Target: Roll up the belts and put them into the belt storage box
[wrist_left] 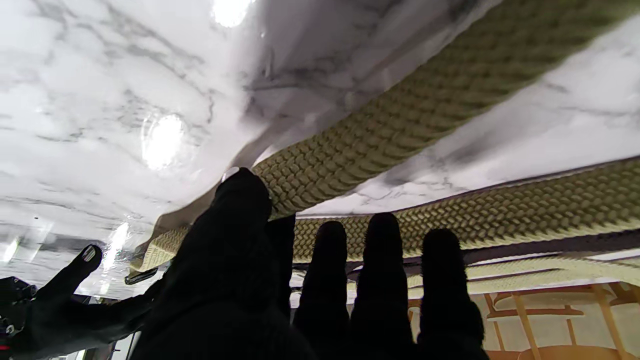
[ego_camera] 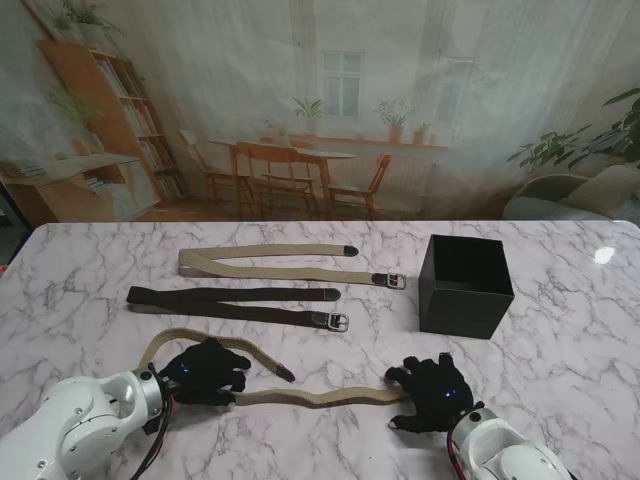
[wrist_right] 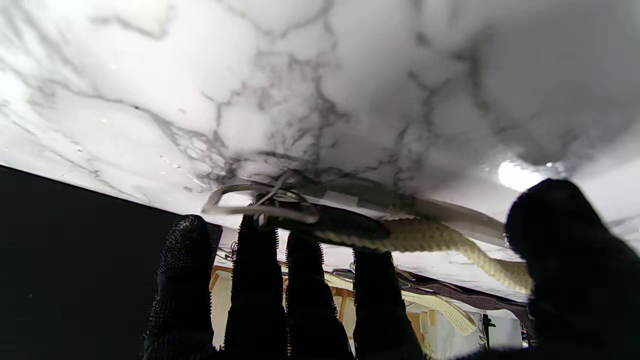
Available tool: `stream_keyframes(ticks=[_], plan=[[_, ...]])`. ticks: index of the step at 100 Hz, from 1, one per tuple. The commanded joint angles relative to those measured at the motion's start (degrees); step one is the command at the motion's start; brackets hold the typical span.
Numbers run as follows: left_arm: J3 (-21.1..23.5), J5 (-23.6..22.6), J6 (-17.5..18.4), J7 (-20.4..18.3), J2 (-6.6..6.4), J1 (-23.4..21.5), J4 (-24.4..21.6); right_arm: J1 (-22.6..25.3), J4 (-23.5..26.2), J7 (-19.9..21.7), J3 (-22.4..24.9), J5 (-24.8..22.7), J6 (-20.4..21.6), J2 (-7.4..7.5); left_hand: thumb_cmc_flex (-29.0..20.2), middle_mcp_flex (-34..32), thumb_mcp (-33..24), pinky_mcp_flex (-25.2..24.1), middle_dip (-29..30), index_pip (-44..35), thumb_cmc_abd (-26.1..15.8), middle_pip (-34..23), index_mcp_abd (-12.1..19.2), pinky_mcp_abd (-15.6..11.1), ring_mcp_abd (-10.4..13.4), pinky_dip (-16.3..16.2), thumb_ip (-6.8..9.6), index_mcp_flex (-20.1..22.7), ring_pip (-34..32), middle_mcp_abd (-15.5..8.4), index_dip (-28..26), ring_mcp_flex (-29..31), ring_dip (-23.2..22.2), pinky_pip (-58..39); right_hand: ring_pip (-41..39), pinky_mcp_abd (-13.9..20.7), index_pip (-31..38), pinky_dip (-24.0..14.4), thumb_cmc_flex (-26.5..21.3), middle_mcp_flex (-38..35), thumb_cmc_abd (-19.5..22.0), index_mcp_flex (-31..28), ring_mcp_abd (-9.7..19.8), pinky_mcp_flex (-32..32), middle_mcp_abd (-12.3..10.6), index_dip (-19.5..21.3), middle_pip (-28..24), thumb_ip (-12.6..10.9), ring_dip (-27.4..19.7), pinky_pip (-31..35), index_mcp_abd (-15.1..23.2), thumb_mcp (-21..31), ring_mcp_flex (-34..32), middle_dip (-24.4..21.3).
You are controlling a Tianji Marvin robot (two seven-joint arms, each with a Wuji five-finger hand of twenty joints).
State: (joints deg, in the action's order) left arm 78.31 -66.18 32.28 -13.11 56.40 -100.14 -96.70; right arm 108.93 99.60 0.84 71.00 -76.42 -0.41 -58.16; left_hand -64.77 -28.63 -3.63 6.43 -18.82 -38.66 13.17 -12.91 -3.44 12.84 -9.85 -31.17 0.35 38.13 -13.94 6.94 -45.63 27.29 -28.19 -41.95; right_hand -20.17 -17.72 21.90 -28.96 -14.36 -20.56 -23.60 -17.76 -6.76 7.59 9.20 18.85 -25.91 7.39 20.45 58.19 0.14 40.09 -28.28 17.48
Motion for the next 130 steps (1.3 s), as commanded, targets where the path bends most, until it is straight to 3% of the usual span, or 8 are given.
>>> stream_keyframes(ticks=[1, 21, 28, 42, 56, 70, 107, 130], plan=[[0.4, -0.4, 0.7, -0.3, 0.23, -0.6, -1.1, -0.4, -0.8, -0.1, -1.0, -0.8, -1.0, -0.15, -2.6, -0.9, -1.4, -0.3, -1.0, -2.4, -2.0, 0.1, -0.3, 0.1, 0.4, -1.0, -1.15, 3.1, -1.2, 0.4, -1.6, 0.7, -0.4, -1.6, 2.0, -1.3, 1.4, 0.4, -0.1, 1.8, -1.4, 0.0, -0.8, -0.8, 1.0, 0.2, 0.5, -1.8, -0.9, -0.8, 1.4, -0.8, 1.1, -0.5], [1.2, -0.4, 1.2, 0.0, 0.30, -1.4, -1.8, -1.1, -2.1, -2.0, -2.2, -0.3, -3.9, -0.37, -2.1, -1.0, -1.6, -0.4, -1.1, -1.7, -1.8, 0.4, 0.2, 0.3, 0.2, -1.0, -1.17, 3.3, -0.9, 0.5, -1.6, 0.7, -0.5, -1.5, 0.2, -1.6, 12.9, 0.1, -9.5, -2.0, 0.5, -12.5, -0.5, 1.0, 0.4, 8.1, -2.2, -1.7, -0.6, 0.3, 8.0, 8.7, -1.5, 0.1], [1.4, -0.3, 1.1, -0.1, 0.31, -1.5, -1.8, -1.1, -2.3, -3.2, -2.2, -0.1, -4.5, -0.48, -2.0, -1.0, -1.6, -0.4, -1.1, -1.6, -1.8, 0.5, 0.4, 0.3, 0.2, -1.0, -1.19, 3.3, -0.9, 0.5, -1.6, 0.7, -0.5, -1.4, -0.7, -1.7, 24.6, 0.7, -14.8, -5.1, -1.7, -15.7, -0.3, 1.6, -0.5, 3.6, -2.7, 5.0, -0.5, 1.2, 12.7, 9.4, -2.5, 0.5], [1.2, -0.2, 0.6, -0.4, 0.28, -1.3, -1.4, -0.9, -2.3, -4.2, -2.1, 0.8, -5.5, -0.72, -1.8, -0.7, -1.7, -0.6, -1.0, -1.3, -1.8, 0.8, 0.6, 0.4, 0.1, -0.9, -1.21, 3.3, -0.7, 0.6, -1.5, 0.5, -0.5, -1.1, -2.0, -2.3, 34.5, 1.0, -19.6, -21.8, -2.5, -21.2, 0.0, 3.2, -5.6, 4.5, -4.7, 6.7, -0.1, 1.9, 19.0, 11.2, -8.1, 2.2], [0.6, -0.1, -0.2, -0.5, 0.25, -0.8, -0.5, -1.0, -2.3, -4.1, -2.3, 2.7, -6.3, -0.98, -1.5, -0.6, -1.7, -0.7, -0.9, -1.0, -1.9, 1.0, 0.9, 0.6, 0.0, -0.8, -1.24, 3.2, -0.5, 0.7, -1.3, 0.4, -0.4, -0.8, -3.4, -2.6, 36.0, 1.3, -22.9, -40.7, -3.0, -22.4, 2.7, 5.6, -10.0, 7.2, -5.8, 7.3, 1.2, 2.7, 18.3, 12.5, -17.0, 8.3], [0.0, -1.3, -0.9, -0.5, 0.12, -0.2, 0.2, -1.0, -2.4, -4.7, -2.2, 4.0, -5.7, -1.11, -1.4, -0.3, -1.6, -0.9, -0.8, -0.6, -1.9, 1.3, 1.2, 0.7, 0.0, -0.7, -1.25, 3.3, -0.2, 0.8, -0.8, 0.2, -0.2, -0.4, -5.9, -1.0, 33.4, 0.8, -22.6, -49.0, -3.4, -22.1, 4.7, 9.9, -10.7, 1.5, -9.0, 7.4, 3.1, 5.5, 13.8, 12.4, -23.4, 10.8], [-1.3, -4.8, -1.5, -0.1, -0.20, 0.8, 0.8, -0.6, -2.3, -5.2, -1.5, 1.9, -4.4, -0.85, -0.8, 0.5, -0.7, -1.4, -0.1, 0.6, -2.5, 2.1, 3.6, 0.9, -0.3, -0.2, -1.29, 2.5, 0.3, 0.9, 1.6, -0.5, 0.4, 0.8, -2.8, -1.2, 32.3, 1.2, -22.8, -27.0, -5.0, -19.8, 1.3, 6.2, -5.3, 0.6, 0.5, 7.2, 2.9, 4.3, 23.0, 13.7, -13.6, 7.1], [-1.5, -5.7, -1.7, 1.1, -0.20, 1.0, 1.0, -0.2, -1.8, -5.5, -0.6, 0.9, -3.0, -0.74, -0.9, 0.6, -0.2, -1.6, 0.3, 1.1, -2.7, 2.2, 4.0, 0.9, -0.3, 0.0, -1.22, 2.2, 0.3, 1.0, 3.1, -0.6, 0.6, 1.3, -2.9, -1.1, 31.2, 1.0, -16.9, -17.9, -7.2, -16.7, 0.6, 3.7, -2.9, 0.8, -0.1, 7.3, 2.3, 3.0, 21.6, 12.5, -8.0, 4.8]])
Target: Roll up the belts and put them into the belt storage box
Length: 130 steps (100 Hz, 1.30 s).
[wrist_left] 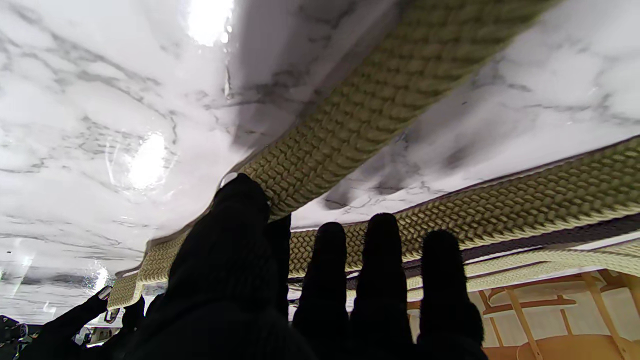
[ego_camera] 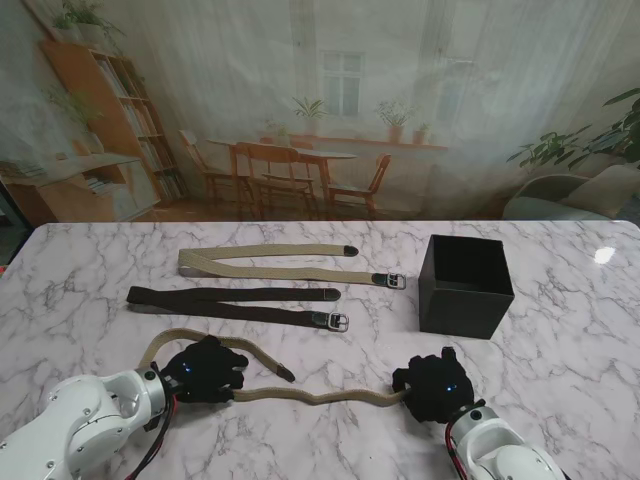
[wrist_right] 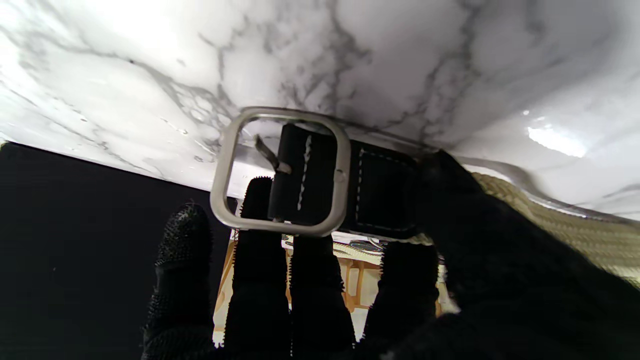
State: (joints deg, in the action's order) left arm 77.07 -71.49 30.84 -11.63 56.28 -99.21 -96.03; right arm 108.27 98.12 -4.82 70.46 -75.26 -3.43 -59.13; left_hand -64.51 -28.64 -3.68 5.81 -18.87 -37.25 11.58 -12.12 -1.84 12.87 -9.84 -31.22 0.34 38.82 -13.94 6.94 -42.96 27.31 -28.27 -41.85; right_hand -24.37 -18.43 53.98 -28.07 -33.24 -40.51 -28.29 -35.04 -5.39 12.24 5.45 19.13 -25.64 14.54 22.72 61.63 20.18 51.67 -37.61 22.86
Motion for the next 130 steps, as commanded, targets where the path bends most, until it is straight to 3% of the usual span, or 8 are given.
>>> stream_keyframes(ticks=[1, 21, 31, 38, 42, 89, 107, 130], plan=[[-0.2, -0.5, -0.3, -0.4, -0.08, 0.1, 0.4, 0.5, -0.3, 0.2, -0.1, -0.3, 0.0, 0.22, -1.1, 0.6, -0.1, -1.0, 0.4, -0.3, -1.2, 1.4, 2.3, 0.9, -0.3, 0.1, -1.20, 1.5, 0.3, 0.9, 0.5, -0.7, 0.7, 1.2, 1.3, -0.4, -0.9, 0.1, 2.1, 2.1, -2.6, 0.7, -0.9, -1.0, 0.9, 0.5, -0.5, 0.2, 0.0, -0.4, 1.5, 0.8, 1.3, -0.5], [-0.5, -1.4, -1.0, 0.2, -0.09, 0.1, 0.4, 0.2, -0.9, -1.4, -0.4, 0.2, -0.9, 0.07, -1.2, 0.7, 0.1, -1.0, 0.4, -0.7, -1.3, 1.3, 2.3, 0.9, -0.3, 0.0, -1.14, 1.3, 0.2, 0.9, 0.7, -0.7, 0.8, 1.2, -1.4, -0.9, -0.2, -0.2, 1.4, -6.5, -1.3, -1.7, -0.3, 0.2, -1.4, 0.3, -7.3, -0.1, 0.7, 0.0, 0.1, 0.3, -2.3, 2.2], [-0.6, -2.1, -1.4, 0.4, -0.14, 0.2, 0.5, 0.4, -0.6, -0.8, -0.1, 0.5, -0.6, 0.06, -1.3, 0.6, 0.2, -1.0, 0.4, -0.7, -1.3, 1.2, 2.2, 0.9, -0.3, 0.0, -1.11, 1.2, 0.2, 0.9, 0.9, -0.7, 0.8, 1.2, -0.6, -1.0, -4.5, 0.0, 4.6, -6.5, -1.3, -0.2, -0.5, 0.2, -1.2, -1.4, -6.1, -0.7, 0.4, -0.2, -4.3, 0.2, -2.4, 2.7], [-0.8, -2.6, -1.6, 0.3, -0.20, 0.4, 0.6, 0.6, -0.4, -0.4, 0.4, 0.2, -0.1, 0.12, -1.2, 0.7, 0.4, -1.0, 0.4, -0.7, -1.3, 1.2, 2.3, 0.9, -0.4, 0.0, -1.09, 1.2, 0.1, 1.0, 1.1, -0.8, 0.8, 1.2, 0.4, -0.7, -15.0, 0.0, 12.0, -2.5, 0.1, -0.1, -0.8, -0.2, -0.1, 4.5, -3.5, -7.0, 0.2, -0.2, -8.6, 0.9, -0.6, 1.8], [-0.9, -2.8, -1.6, 0.2, -0.23, 0.5, 0.6, 0.8, -0.2, -0.6, 0.7, 0.2, 0.4, 0.11, -1.1, 0.7, 0.5, -1.0, 0.5, -0.6, -1.3, 1.2, 2.3, 0.9, -0.3, 0.0, -1.09, 1.1, 0.2, 1.0, 1.3, -0.8, 0.8, 1.2, 0.5, -0.5, -17.0, -0.1, 13.9, -0.7, 0.1, 1.2, -1.0, -0.5, 0.3, 5.1, -2.7, -7.6, 0.2, -0.2, -9.1, -0.3, 0.4, 1.3], [0.0, -3.5, -1.2, 2.0, -0.11, -0.1, -0.1, 2.6, 1.7, -2.9, 4.4, -0.7, 5.0, 0.06, 7.6, 2.4, 3.5, -1.3, 1.5, 12.0, -2.3, 2.6, 0.4, 1.3, -0.8, 0.4, -1.10, -1.8, 0.6, 1.7, 5.3, -1.6, 1.4, 1.9, 1.1, -0.3, -20.6, -0.3, 15.0, 3.3, 0.7, 5.9, -0.9, -0.9, 0.7, 6.0, -2.3, -7.9, -0.4, -0.5, -11.2, -2.2, 1.8, 0.0], [0.9, -3.8, -0.8, 3.3, 0.00, -0.8, -0.8, 2.5, 1.9, -3.9, 5.5, -0.6, 6.8, 0.04, 9.6, 3.0, 3.9, -1.4, 1.6, 15.3, -3.4, 3.0, -0.3, 1.3, -1.0, 0.4, -0.94, -2.9, 0.7, 2.0, 6.5, -1.9, 1.4, 2.0, 2.6, -0.2, -27.2, 0.1, 18.8, 7.1, 2.2, 15.2, -1.0, -1.2, 1.5, 3.0, -1.7, -8.0, -1.3, -1.3, -18.5, -5.7, 2.7, -1.2], [2.8, -5.1, 0.1, 5.7, 0.14, -2.4, -2.5, 2.9, 2.1, -6.3, 9.0, -2.6, 13.0, 0.43, 11.2, 3.3, 4.1, -1.5, 1.8, 18.4, -5.0, 3.3, -0.7, 1.4, -1.0, 0.4, -0.90, -3.6, 0.7, 2.0, 7.9, -1.9, 1.5, 2.2, 4.4, 0.9, -31.6, 0.4, 10.8, 12.5, 3.9, 26.2, -0.4, -0.6, 1.9, -1.0, -0.3, -9.0, -2.5, -1.9, -7.4, -3.1, 3.4, -3.8]])
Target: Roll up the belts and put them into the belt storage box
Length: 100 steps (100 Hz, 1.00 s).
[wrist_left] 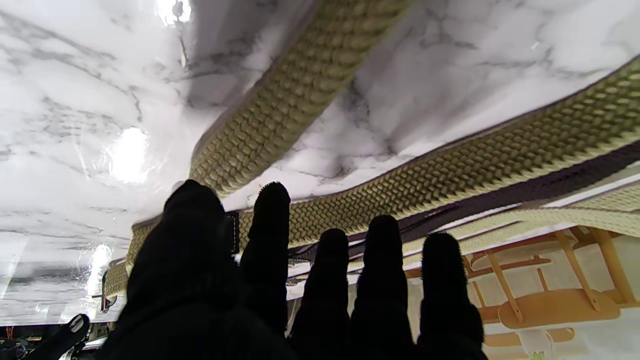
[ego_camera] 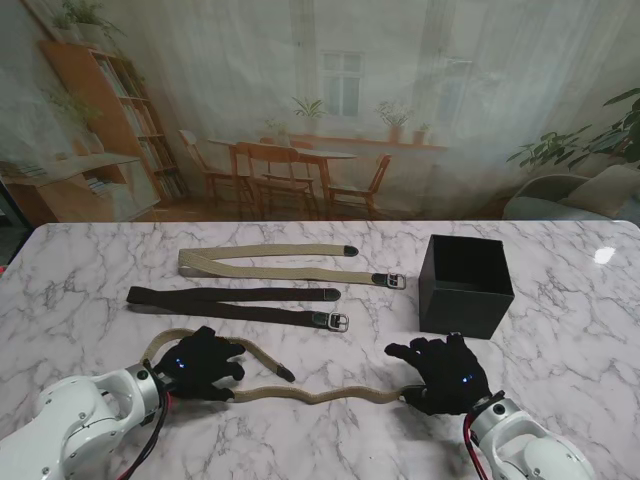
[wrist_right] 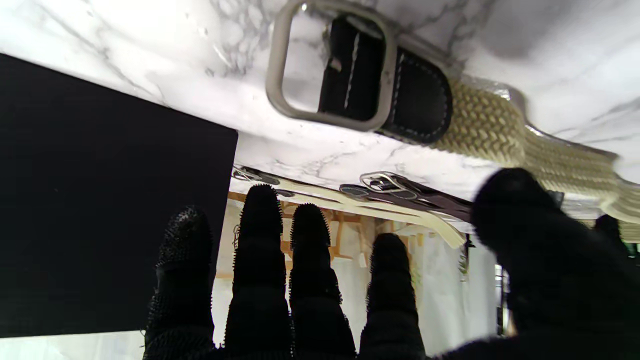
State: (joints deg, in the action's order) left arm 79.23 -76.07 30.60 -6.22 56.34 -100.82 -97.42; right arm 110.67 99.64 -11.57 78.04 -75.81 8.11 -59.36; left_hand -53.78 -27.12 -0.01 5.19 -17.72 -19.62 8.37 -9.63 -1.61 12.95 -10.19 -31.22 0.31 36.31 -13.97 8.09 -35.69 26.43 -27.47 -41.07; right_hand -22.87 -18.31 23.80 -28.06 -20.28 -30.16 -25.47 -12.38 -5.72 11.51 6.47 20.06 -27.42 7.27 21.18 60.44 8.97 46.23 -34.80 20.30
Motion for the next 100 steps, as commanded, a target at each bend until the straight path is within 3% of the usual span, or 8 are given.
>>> stream_keyframes(ticks=[1, 7, 17, 32, 46, 58, 87, 100], plan=[[0.7, -0.6, 0.4, 0.5, 0.09, -0.9, -1.2, 0.6, 0.7, 0.5, 1.7, -2.4, 1.9, 0.72, 0.6, 1.8, 0.4, -0.9, 0.7, 0.8, -1.9, 0.8, -1.0, 1.3, -0.6, 0.4, -0.88, -1.0, 0.8, 0.9, 0.6, -1.1, 0.7, 1.4, 2.9, 0.9, -1.6, 0.4, -2.6, 2.4, 1.0, 4.0, 0.0, 0.2, 0.8, -2.2, 1.6, -1.8, -1.1, -0.7, 4.5, 2.7, 0.5, -1.4], [1.5, -1.3, 0.5, 1.7, 0.14, -1.4, -1.8, 0.7, 0.8, 0.4, 3.1, -3.5, 5.2, 1.06, 0.6, 1.8, 0.4, -0.9, 0.7, 0.7, -2.2, 0.8, -0.9, 1.3, -0.6, 0.4, -0.90, -0.7, 0.8, 0.9, 0.4, -1.0, 0.6, 1.4, 3.6, 1.0, -0.9, 0.6, -6.1, 4.0, -0.3, 5.3, 0.5, 0.6, 0.3, -4.1, 1.9, -2.0, -1.6, -0.8, 9.1, 8.0, 0.3, -2.6], [2.6, -1.9, 0.4, 3.5, 0.27, -2.0, -2.6, 0.4, 0.6, 1.0, 4.9, -3.5, 10.8, 1.42, 0.5, 1.9, 0.4, -0.9, 0.7, 0.7, -2.6, 0.9, -0.9, 1.3, -0.6, 0.5, -0.93, -0.6, 0.8, 0.9, 0.0, -1.1, 0.6, 1.5, 4.7, 1.5, 1.4, 1.1, -11.9, 6.0, -1.9, 5.1, 1.3, 1.0, -0.1, -6.4, 2.3, -2.6, -2.4, -1.2, 13.7, 16.5, 0.2, -4.3], [3.6, -2.5, -0.2, 5.4, 0.41, -2.6, -3.1, -0.4, -0.5, 0.8, 6.3, -5.0, 14.7, 2.02, 0.5, 2.2, 0.5, -1.1, 0.7, 0.7, -3.2, 1.0, -1.2, 1.3, -0.7, 0.5, -0.95, -0.7, 0.7, 0.9, -0.4, -1.3, 0.6, 1.6, 5.5, 2.3, 5.0, 1.9, -20.3, 7.1, -4.1, 0.9, 2.1, 1.6, -1.1, -7.5, 2.3, -2.8, -3.0, -2.0, 16.5, 24.1, 0.0, -5.3], [4.1, -3.1, -0.5, 6.1, 0.43, -2.9, -3.2, -1.4, -1.8, 0.1, 6.5, -6.9, 16.4, 2.59, 0.5, 2.2, 0.5, -1.2, 0.7, 0.5, -3.3, 1.0, -1.2, 1.5, -0.7, 0.5, -0.97, -0.3, 0.8, 1.0, -0.8, -1.4, 0.6, 1.7, 6.2, 2.3, 4.4, 2.8, -25.1, 7.3, -3.5, -3.1, 2.6, 1.0, -1.9, -9.2, 2.7, -2.3, -3.6, -3.3, 16.8, 26.3, 0.4, -5.7], [4.3, -3.1, -0.6, 6.6, 0.45, -3.1, -3.2, -2.8, -3.2, -0.2, 6.3, -5.6, 20.3, 2.70, 0.4, 2.3, 0.5, -1.2, 0.7, 0.3, -3.3, 1.1, -1.2, 1.4, -0.6, 0.5, -0.96, 0.0, 0.8, 1.0, -1.2, -1.3, 0.6, 1.8, 6.9, 2.2, 7.9, 3.8, -27.8, 7.4, -2.7, -12.5, 2.9, 0.2, -2.7, -8.6, 3.0, -1.8, -4.2, -4.7, 18.3, 27.4, 1.1, -5.9], [4.8, -3.6, -1.1, 7.6, 0.48, -3.6, -3.2, -3.9, -5.3, 0.2, 4.7, 1.4, 24.1, 1.81, 0.3, 2.3, 0.5, -1.4, 0.6, 0.1, -3.5, 1.1, -1.1, 1.6, -0.7, 0.5, -0.96, 0.2, 0.8, 0.9, -1.7, -1.4, 0.5, 1.9, 7.4, 1.6, 13.6, 5.4, -29.1, 4.9, -3.5, -24.9, 2.8, -0.8, -4.1, -6.2, 3.6, -1.0, -5.0, -6.6, 22.0, 31.2, 1.0, -6.2], [4.9, -3.6, -1.4, 7.8, 0.52, -3.8, -3.3, -5.0, -6.3, 1.4, 3.1, 1.1, 23.5, 2.06, 0.4, 2.4, 0.6, -1.5, 0.6, 0.1, -3.7, 1.1, -1.1, 1.6, -0.6, 0.6, -0.99, 0.2, 0.8, 0.9, -1.7, -1.5, 0.5, 2.1, 7.9, 1.7, 13.6, 5.9, -29.1, 5.3, -3.2, -24.8, 2.8, -1.3, -3.9, -6.0, 4.4, -0.7, -5.3, -7.2, 22.0, 31.4, 1.8, -6.5]])
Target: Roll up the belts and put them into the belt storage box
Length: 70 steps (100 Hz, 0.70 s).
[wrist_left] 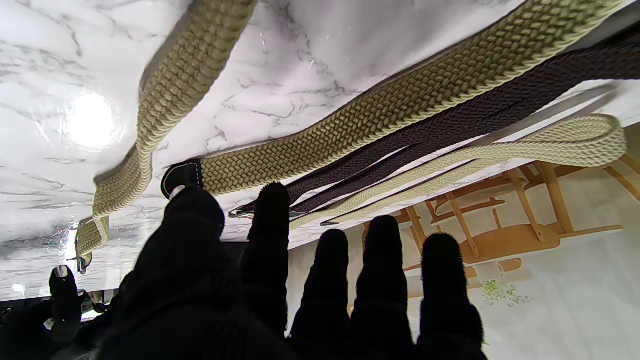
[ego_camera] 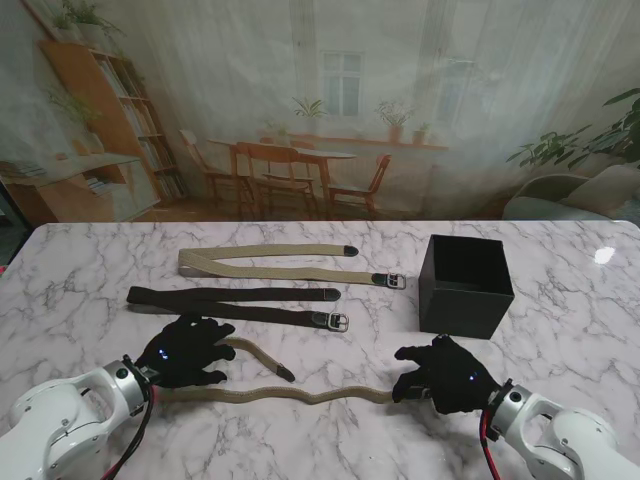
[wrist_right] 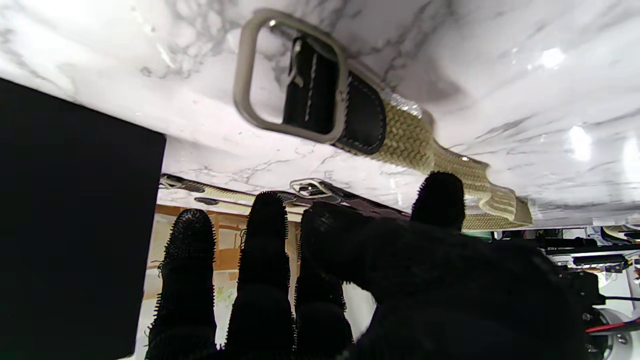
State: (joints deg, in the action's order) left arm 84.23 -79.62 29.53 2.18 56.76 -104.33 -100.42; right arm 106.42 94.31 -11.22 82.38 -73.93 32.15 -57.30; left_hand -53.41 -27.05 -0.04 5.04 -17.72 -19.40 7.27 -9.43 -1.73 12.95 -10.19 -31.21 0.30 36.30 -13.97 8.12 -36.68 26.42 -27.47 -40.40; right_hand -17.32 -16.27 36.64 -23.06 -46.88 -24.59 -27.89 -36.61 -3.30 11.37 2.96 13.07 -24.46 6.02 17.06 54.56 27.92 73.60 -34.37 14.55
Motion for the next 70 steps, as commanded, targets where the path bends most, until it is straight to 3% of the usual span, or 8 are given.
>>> stream_keyframes(ticks=[1, 18, 26, 50, 58, 70], plan=[[-0.1, -0.1, -0.4, -0.6, 0.10, -0.3, -0.3, -0.9, -1.1, 1.1, -1.4, -0.9, -0.6, 0.03, 0.0, 2.3, 0.6, -1.3, 0.6, -0.2, -2.6, 0.9, -1.0, 1.6, -0.6, 0.6, -0.97, 0.2, 0.8, 0.9, -0.8, -1.4, 0.5, 1.4, 2.3, -0.4, 0.7, 1.0, -2.4, -0.2, -0.7, -0.5, 0.3, -1.2, -0.4, 1.0, 1.5, 0.6, -1.2, -1.4, 3.0, 3.9, 1.4, -0.7], [-0.2, -0.1, -0.4, -1.1, 0.07, -0.4, -0.4, -3.0, -2.9, 2.3, -3.6, -1.5, -2.1, 0.41, -0.1, 2.3, 0.6, -1.5, 0.6, -0.3, -2.6, 1.0, -0.9, 1.6, -0.6, 0.6, -0.96, 0.4, 0.8, 0.9, -0.9, -1.3, 0.5, 1.6, 2.3, -0.8, -0.7, 2.1, -2.4, -0.1, 1.0, 2.3, -0.2, -1.8, 0.2, 0.8, 1.4, 0.6, -1.5, -2.4, 2.0, 1.8, 1.2, -0.6], [-0.1, 0.0, -0.3, -1.1, 0.09, -0.5, -0.4, -3.2, -2.9, 2.8, -3.5, -2.2, -2.8, 0.56, -0.1, 2.3, 0.6, -1.5, 0.6, -0.3, -2.7, 1.0, -0.9, 1.7, -0.6, 0.6, -0.97, 0.4, 0.9, 0.9, -0.9, -1.4, 0.5, 1.6, 0.7, -1.6, -2.0, 2.0, -2.2, -1.3, 1.4, 5.7, 0.0, -0.4, 0.7, 0.4, 1.0, 0.7, -0.9, -1.7, 0.9, 1.2, -2.9, -0.5], [-0.1, 0.1, -0.5, -1.5, 0.11, -0.6, -0.5, -2.2, -1.7, 5.9, -1.6, -4.3, -4.6, 0.82, 0.0, 2.3, 0.6, -1.6, 0.6, -0.2, -3.0, 1.1, -1.0, 1.8, -0.6, 0.7, -0.98, 0.4, 0.9, 0.9, -0.9, -1.5, 0.5, 1.9, -8.4, -1.7, -2.5, -2.1, -2.1, -5.0, 1.0, 13.3, 3.7, 4.8, -0.8, -0.2, -0.1, 0.4, 7.9, 5.0, -0.8, 0.9, -13.6, 0.2], [-0.2, 0.1, -0.5, -1.6, 0.10, -0.5, -0.5, -2.3, -1.7, 7.1, -1.4, -4.0, -4.7, 0.81, 0.0, 2.3, 0.7, -1.6, 0.6, -0.2, -3.0, 1.1, -0.9, 1.8, -0.6, 0.7, -0.98, 0.4, 0.9, 0.8, -0.9, -1.4, 0.5, 1.9, -11.3, -0.6, -2.1, -4.3, -2.6, -5.9, -1.0, 15.3, 4.1, 7.2, -2.0, -0.4, -0.9, 4.1, 12.7, 7.4, -1.2, 0.9, -16.0, 0.6], [-0.3, 0.2, -0.4, -1.7, 0.10, -0.4, -0.5, -2.3, -1.8, 8.3, -1.6, -3.4, -4.6, 0.78, -0.1, 2.2, 0.6, -1.6, 0.6, -0.2, -3.0, 1.1, -0.9, 1.8, -0.6, 0.8, -0.99, 0.4, 0.9, 0.8, -0.9, -1.5, 0.5, 2.1, -12.2, -0.1, -1.8, -5.8, -2.1, -6.1, -1.8, 17.8, 3.5, 8.3, -1.2, -0.4, -1.7, 5.6, 14.4, 9.3, -1.6, -1.5, -16.2, 1.0]])
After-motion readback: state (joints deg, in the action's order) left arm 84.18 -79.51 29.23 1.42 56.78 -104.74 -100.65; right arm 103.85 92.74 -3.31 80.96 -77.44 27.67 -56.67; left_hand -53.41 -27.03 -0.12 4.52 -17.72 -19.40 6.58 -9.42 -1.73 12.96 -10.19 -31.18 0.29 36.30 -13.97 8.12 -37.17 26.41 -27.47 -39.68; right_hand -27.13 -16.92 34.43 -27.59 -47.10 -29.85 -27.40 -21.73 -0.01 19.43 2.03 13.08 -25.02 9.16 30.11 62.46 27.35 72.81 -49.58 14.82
